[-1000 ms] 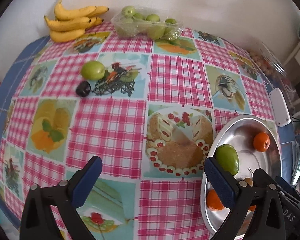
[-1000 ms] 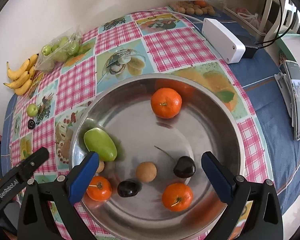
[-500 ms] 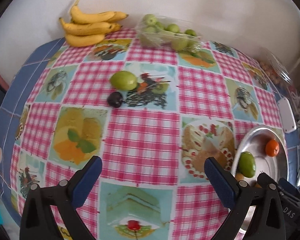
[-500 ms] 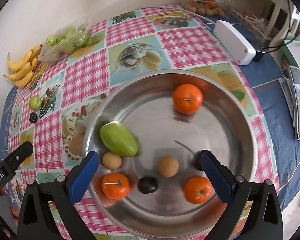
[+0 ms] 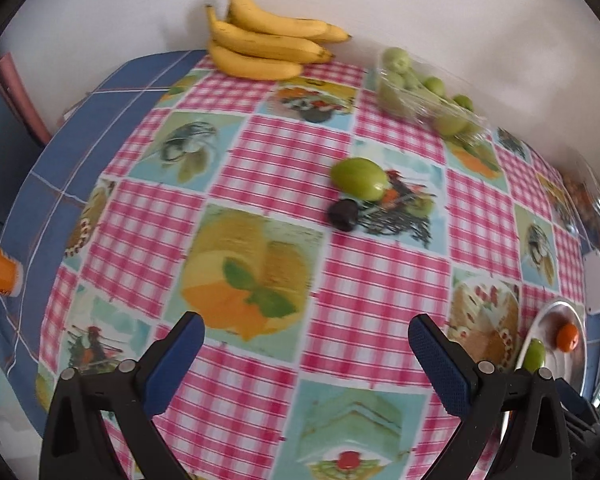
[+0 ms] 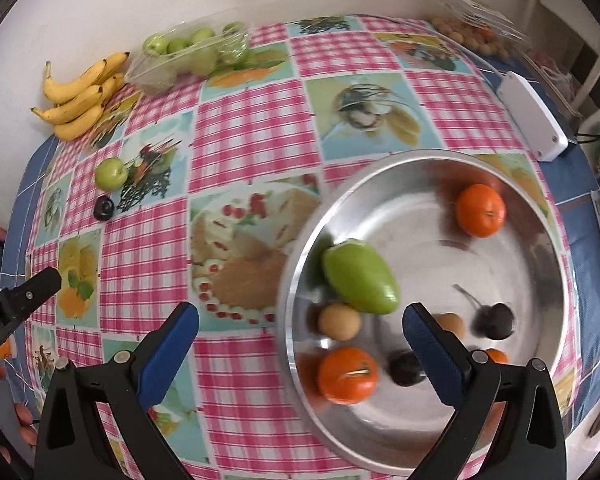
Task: Organize fruits
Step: 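Lift both open tools away from the bowl toward the green apple and plum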
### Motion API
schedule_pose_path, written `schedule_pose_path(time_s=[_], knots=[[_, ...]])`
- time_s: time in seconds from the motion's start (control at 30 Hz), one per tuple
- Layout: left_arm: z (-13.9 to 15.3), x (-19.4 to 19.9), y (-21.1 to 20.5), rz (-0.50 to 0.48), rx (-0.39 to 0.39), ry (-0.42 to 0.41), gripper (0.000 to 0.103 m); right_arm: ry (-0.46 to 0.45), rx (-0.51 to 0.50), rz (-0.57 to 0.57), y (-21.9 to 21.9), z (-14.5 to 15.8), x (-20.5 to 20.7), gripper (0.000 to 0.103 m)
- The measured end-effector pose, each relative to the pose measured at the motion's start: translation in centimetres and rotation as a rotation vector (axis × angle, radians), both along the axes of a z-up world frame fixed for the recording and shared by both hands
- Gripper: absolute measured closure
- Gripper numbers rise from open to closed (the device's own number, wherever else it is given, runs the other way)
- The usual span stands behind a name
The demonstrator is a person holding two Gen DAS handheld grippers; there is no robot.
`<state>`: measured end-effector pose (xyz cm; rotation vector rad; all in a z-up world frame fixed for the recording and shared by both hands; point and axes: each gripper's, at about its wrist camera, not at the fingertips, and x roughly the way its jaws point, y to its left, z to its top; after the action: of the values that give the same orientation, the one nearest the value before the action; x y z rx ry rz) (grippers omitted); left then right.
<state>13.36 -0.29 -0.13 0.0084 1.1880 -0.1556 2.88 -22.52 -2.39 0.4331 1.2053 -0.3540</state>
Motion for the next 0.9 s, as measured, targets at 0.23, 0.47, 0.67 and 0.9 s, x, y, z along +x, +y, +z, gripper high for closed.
schedule_pose_path(time_s=[0.23, 0.47, 0.67, 0.9], knots=[[0.0, 1.0, 3.1, 0.056, -0.006, 0.003, 0.0, -0.007, -0.005, 0.05, 2.8, 0.1, 1.7, 0.001], [-0.4, 1.8, 5.9, 0.12, -0.027, 0.022, 0.0, -0.017, -0.011, 0.111, 5.4, 0.1, 2.9, 0.001], [-0.9, 2.3, 7.6, 0.164, -0.018, 0.028, 0.0, -0.032, -0.008, 0.171, 7.5, 0.0, 3.8, 0.001], [-2.0, 2.8, 7.7, 0.17, 0.001, 0.047, 0.0, -0.065, 0.028, 0.221, 8.6, -0.6, 4.6, 0.001]])
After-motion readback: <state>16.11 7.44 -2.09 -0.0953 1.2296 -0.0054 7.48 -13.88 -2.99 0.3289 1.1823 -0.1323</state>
